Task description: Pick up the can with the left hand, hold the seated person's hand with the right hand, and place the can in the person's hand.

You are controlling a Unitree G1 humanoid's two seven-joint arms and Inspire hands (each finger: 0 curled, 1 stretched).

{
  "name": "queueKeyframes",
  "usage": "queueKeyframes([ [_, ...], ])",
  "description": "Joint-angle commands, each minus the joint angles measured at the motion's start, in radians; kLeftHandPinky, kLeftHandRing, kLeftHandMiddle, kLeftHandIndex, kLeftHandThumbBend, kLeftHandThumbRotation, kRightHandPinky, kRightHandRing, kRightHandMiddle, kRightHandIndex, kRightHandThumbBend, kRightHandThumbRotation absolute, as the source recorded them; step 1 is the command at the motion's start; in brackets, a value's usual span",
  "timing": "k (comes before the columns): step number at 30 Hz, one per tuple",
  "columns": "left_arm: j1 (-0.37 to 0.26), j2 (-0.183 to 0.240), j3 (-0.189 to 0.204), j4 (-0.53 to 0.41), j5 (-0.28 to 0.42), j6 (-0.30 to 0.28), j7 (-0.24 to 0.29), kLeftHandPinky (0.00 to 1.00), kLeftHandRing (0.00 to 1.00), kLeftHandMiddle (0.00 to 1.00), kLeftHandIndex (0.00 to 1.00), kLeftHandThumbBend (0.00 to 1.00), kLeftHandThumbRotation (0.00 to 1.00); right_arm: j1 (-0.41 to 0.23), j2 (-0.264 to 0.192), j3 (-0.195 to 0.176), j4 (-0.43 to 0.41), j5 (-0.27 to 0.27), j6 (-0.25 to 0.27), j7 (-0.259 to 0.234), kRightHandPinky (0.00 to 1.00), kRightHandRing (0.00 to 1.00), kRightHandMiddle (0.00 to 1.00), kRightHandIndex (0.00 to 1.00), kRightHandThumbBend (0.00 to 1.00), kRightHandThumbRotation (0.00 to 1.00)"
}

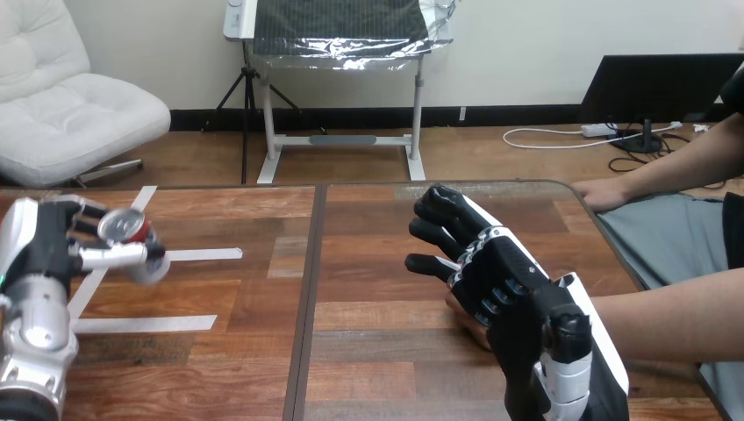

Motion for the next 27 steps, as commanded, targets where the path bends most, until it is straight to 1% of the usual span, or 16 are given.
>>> queueKeyframes([
  [1, -0.043, 0.014, 0.019, -0.128, -0.023, -0.033, -0.013, 0.38, 0.43, 0.46, 0.47, 0.77, 0.0, -0.057, 0.015, -0.007, 0.004, -0.01, -0.007, -0.008, 0.81, 0.89, 0.9, 0.88, 0.93, 1.0],
  [4, -0.034, 0.012, 0.026, -0.163, -0.029, -0.034, -0.023, 0.38, 0.43, 0.45, 0.47, 0.78, 0.0, -0.059, 0.014, -0.008, 0.008, -0.016, -0.006, -0.01, 0.81, 0.9, 0.9, 0.88, 0.93, 1.0],
  [7, -0.023, 0.008, 0.031, -0.211, -0.033, -0.009, -0.031, 0.38, 0.43, 0.46, 0.47, 0.78, 0.0, -0.064, 0.016, -0.01, 0.017, -0.023, -0.012, -0.011, 0.82, 0.9, 0.91, 0.88, 0.92, 1.0],
  [13, 0.004, 0.008, 0.033, -0.295, -0.04, 0.009, -0.054, 0.39, 0.43, 0.45, 0.46, 0.79, 0.0, -0.075, 0.013, -0.017, 0.032, -0.036, -0.016, -0.013, 0.83, 0.91, 0.91, 0.89, 0.92, 1.0],
  [16, 0.018, 0.008, 0.034, -0.342, -0.042, 0.028, -0.065, 0.39, 0.43, 0.45, 0.46, 0.79, 0.0, -0.08, 0.015, -0.021, 0.042, -0.048, -0.023, -0.019, 0.83, 0.91, 0.91, 0.89, 0.92, 1.0],
  [19, 0.035, 0.007, 0.035, -0.401, -0.045, 0.057, -0.08, 0.39, 0.43, 0.45, 0.46, 0.8, 0.0, -0.086, 0.012, -0.025, 0.046, -0.055, -0.016, -0.021, 0.83, 0.92, 0.92, 0.9, 0.92, 1.0],
  [23, 0.054, 0.008, 0.036, -0.464, -0.047, 0.072, -0.099, 0.38, 0.43, 0.45, 0.46, 0.79, 0.0, -0.1, 0.006, -0.035, 0.057, -0.062, -0.016, -0.02, 0.84, 0.92, 0.93, 0.9, 0.92, 1.0],
  [27, 0.07, 0.008, 0.038, -0.521, -0.048, 0.095, -0.12, 0.38, 0.42, 0.45, 0.46, 0.79, 0.0, -0.118, -0.008, -0.05, 0.072, -0.062, -0.015, -0.011, 0.87, 0.94, 0.94, 0.92, 0.91, 1.0],
])
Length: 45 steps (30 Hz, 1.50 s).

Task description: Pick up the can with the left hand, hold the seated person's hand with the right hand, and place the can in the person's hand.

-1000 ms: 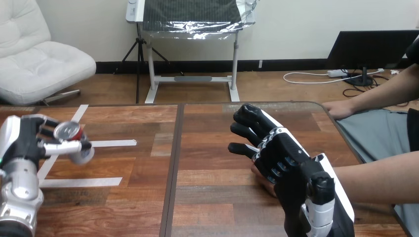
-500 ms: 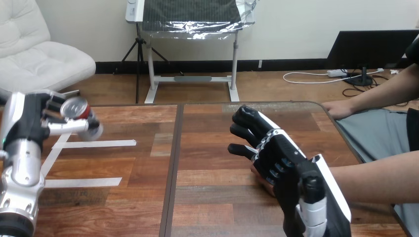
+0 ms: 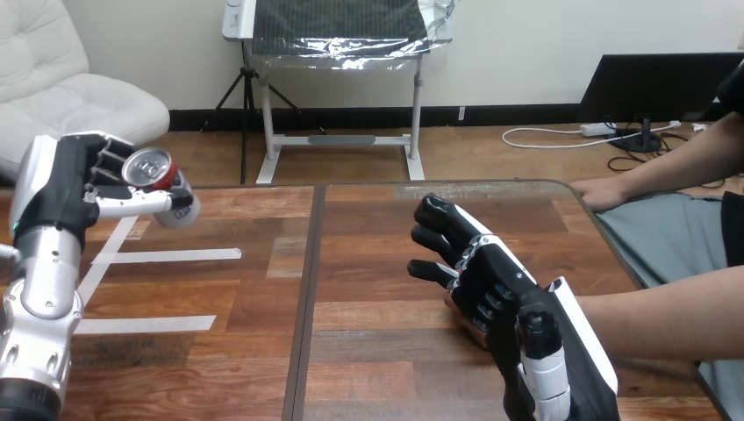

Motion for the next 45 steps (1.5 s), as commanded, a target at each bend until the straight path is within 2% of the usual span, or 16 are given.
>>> queueKeyframes([
  [1, 0.0, 0.009, 0.022, -0.161, -0.012, 0.03, -0.024, 0.38, 0.42, 0.45, 0.46, 0.79, 0.0, -0.096, -0.008, -0.036, 0.02, -0.005, -0.014, 0.003, 0.87, 0.95, 0.94, 0.92, 0.91, 1.0],
  [4, 0.011, 0.012, 0.021, -0.207, -0.01, 0.055, -0.045, 0.38, 0.42, 0.44, 0.46, 0.79, 0.0, -0.109, -0.019, -0.052, 0.026, -0.016, -0.003, 0.001, 0.89, 0.96, 0.95, 0.92, 0.92, 1.0],
  [16, 0.045, 0.017, 0.021, -0.334, -0.005, 0.08, -0.103, 0.35, 0.4, 0.43, 0.45, 0.8, 0.0, -0.206, -0.073, -0.134, 0.06, -0.067, 0.027, -0.013, 0.9, 0.96, 0.96, 0.93, 0.93, 1.0],
  [23, 0.059, 0.017, 0.022, -0.373, -0.006, 0.078, -0.133, 0.31, 0.36, 0.41, 0.44, 0.81, 0.0, -0.28, -0.093, -0.187, 0.124, -0.111, -0.02, -0.041, 0.85, 0.92, 0.94, 0.92, 0.93, 1.0],
  [31, 0.073, 0.007, 0.028, -0.413, -0.01, 0.091, -0.154, 0.3, 0.35, 0.4, 0.43, 0.82, 0.0, -0.349, -0.123, -0.226, 0.188, -0.085, -0.041, -0.024, 0.86, 0.94, 0.94, 0.92, 0.97, 0.97],
  [37, 0.083, 0.001, 0.029, -0.448, -0.012, 0.11, -0.167, 0.29, 0.35, 0.39, 0.42, 0.82, 0.0, -0.398, -0.161, -0.256, 0.226, -0.097, -0.049, -0.016, 0.9, 0.96, 0.95, 0.92, 0.99, 0.94],
  [45, 0.097, -0.008, 0.033, -0.49, -0.023, 0.136, -0.184, 0.29, 0.35, 0.39, 0.42, 0.83, 0.0, -0.436, -0.232, -0.288, 0.234, -0.147, -0.004, -0.004, 0.91, 0.98, 0.97, 0.95, 1.0, 0.94],
])
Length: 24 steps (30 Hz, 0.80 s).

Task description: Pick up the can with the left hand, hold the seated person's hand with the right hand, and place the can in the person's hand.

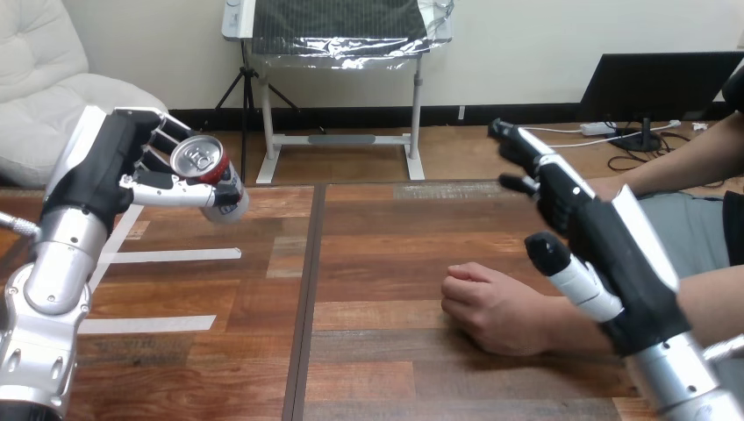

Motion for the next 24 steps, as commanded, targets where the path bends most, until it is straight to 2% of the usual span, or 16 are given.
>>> queueKeyframes([
  [1, -0.022, -0.006, 0.031, -0.079, -0.02, 0.004, -0.004, 0.29, 0.35, 0.39, 0.42, 0.83, 0.0, -0.076, -0.055, -0.031, 0.003, -0.026, 0.02, 0.011, 0.91, 0.98, 0.97, 0.95, 1.0, 0.94],
  [7, -0.01, -0.007, 0.029, -0.103, -0.016, 0.012, -0.009, 0.29, 0.35, 0.39, 0.42, 0.83, 0.0, -0.098, -0.118, -0.044, 0.019, -0.033, 0.051, 0.053, 0.92, 0.99, 0.99, 0.98, 1.0, 0.91],
  [16, 0.001, -0.008, 0.033, -0.126, -0.019, 0.028, -0.018, 0.29, 0.35, 0.39, 0.42, 0.83, 0.0, -0.142, -0.208, -0.056, 0.081, -0.055, 0.031, 0.11, 0.89, 0.97, 1.0, 0.99, 1.0, 0.82],
  [20, 0.006, -0.007, 0.035, -0.133, -0.021, 0.027, -0.022, 0.29, 0.35, 0.39, 0.42, 0.82, 0.0, -0.157, -0.258, -0.057, 0.099, -0.104, 0.031, 0.122, 0.88, 0.97, 1.0, 0.99, 1.0, 0.8],
  [24, 0.01, -0.006, 0.037, -0.141, -0.021, 0.028, -0.025, 0.29, 0.35, 0.39, 0.41, 0.82, 0.0, -0.172, -0.29, -0.054, 0.124, -0.117, 0.017, 0.136, 0.91, 0.98, 1.0, 0.99, 0.99, 0.79],
])
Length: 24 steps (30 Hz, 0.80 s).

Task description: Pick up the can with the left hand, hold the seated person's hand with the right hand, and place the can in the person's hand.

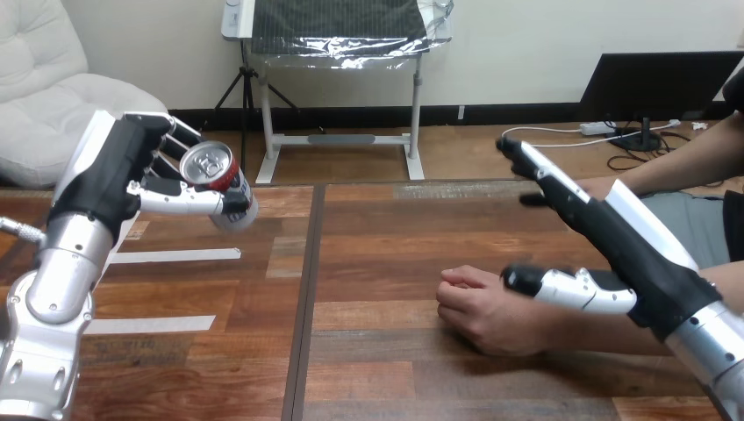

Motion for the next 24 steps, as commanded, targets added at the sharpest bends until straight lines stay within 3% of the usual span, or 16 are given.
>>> queueKeyframes([
  [1, -0.036, 0.003, 0.035, -0.067, -0.014, -0.003, 0.002, 0.29, 0.35, 0.39, 0.41, 0.82, 0.0, -0.087, -0.055, -0.018, 0.027, -0.015, -0.027, 0.014, 0.91, 0.98, 0.99, 0.98, 0.99, 0.78],
  [14, -0.029, 0.006, 0.041, -0.069, -0.021, -0.007, -0.006, 0.29, 0.35, 0.39, 0.41, 0.81, 0.0, -0.12, -0.133, -0.001, 0.08, -0.066, -0.027, 0.052, 0.95, 0.97, 0.98, 0.96, 0.95, 0.68],
  [24, -0.028, 0.007, 0.042, -0.068, -0.026, 0.002, -0.014, 0.3, 0.35, 0.4, 0.42, 0.8, 0.0, -0.144, -0.163, 0.013, 0.152, -0.083, -0.055, 0.076, 0.91, 0.93, 0.94, 0.94, 0.95, 0.62],
])
